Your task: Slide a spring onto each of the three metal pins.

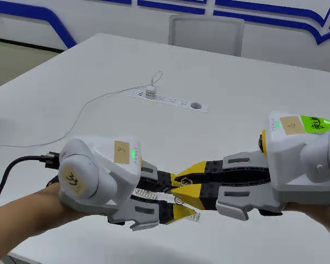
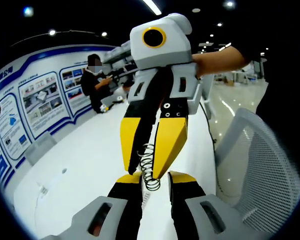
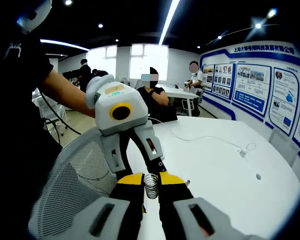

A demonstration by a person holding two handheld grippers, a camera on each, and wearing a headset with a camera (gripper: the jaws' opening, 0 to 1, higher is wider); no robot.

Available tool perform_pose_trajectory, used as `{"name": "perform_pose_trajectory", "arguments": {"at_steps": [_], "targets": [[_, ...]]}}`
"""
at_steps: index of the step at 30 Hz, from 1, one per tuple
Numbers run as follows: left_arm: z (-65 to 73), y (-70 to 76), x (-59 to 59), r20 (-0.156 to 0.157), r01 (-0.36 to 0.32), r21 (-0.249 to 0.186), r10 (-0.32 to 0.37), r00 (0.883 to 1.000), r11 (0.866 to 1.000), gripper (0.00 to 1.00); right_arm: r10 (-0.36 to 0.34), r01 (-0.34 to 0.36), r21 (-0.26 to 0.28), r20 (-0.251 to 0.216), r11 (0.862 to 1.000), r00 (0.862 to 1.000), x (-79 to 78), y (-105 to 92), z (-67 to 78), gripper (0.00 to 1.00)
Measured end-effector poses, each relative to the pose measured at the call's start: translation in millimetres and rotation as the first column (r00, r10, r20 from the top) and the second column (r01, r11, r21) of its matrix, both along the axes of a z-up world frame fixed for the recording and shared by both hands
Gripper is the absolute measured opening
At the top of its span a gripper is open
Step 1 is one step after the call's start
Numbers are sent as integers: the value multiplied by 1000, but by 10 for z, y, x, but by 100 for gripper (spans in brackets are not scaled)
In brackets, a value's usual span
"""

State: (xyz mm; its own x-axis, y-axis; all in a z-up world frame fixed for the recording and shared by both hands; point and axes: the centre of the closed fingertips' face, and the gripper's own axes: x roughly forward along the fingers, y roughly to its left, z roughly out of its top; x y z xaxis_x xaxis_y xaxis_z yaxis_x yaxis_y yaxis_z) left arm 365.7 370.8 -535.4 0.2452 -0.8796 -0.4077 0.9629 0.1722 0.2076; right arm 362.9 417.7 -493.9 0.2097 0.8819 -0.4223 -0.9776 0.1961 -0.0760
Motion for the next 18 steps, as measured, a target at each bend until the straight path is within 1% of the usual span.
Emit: {"name": "perform_pose_trajectory", "arguments": {"at_steps": [2,6,8,9,11,12,18], "targets": [[-13,4,3,-11,-8,-3,8,1000,1000,23,-5,5,-2,3,1000,1000,13,-4,7,11],[-36,34,30,-24,-29,-2,29,999,1000,25,-17,17,1,7,1000,1000,50,-28,28,11],[-36,55,48,-32,-43,-7,43,999,999,27,-25,25,-2,8,1000,1000,73,-48,30,11],[-11,62,61,-48,-58,-26,56,997,998,28,-31,31,-4,12,1000,999,91,-62,31,11],[41,60,76,-53,-68,-56,65,996,996,30,-40,40,-3,13,999,999,116,-80,36,11],[54,67,86,-55,-72,-60,69,996,996,32,-50,50,1,13,999,999,139,-93,44,11],[16,132,141,-63,-111,-50,108,992,993,43,-84,84,13,12,996,996,227,-153,71,11]]}}
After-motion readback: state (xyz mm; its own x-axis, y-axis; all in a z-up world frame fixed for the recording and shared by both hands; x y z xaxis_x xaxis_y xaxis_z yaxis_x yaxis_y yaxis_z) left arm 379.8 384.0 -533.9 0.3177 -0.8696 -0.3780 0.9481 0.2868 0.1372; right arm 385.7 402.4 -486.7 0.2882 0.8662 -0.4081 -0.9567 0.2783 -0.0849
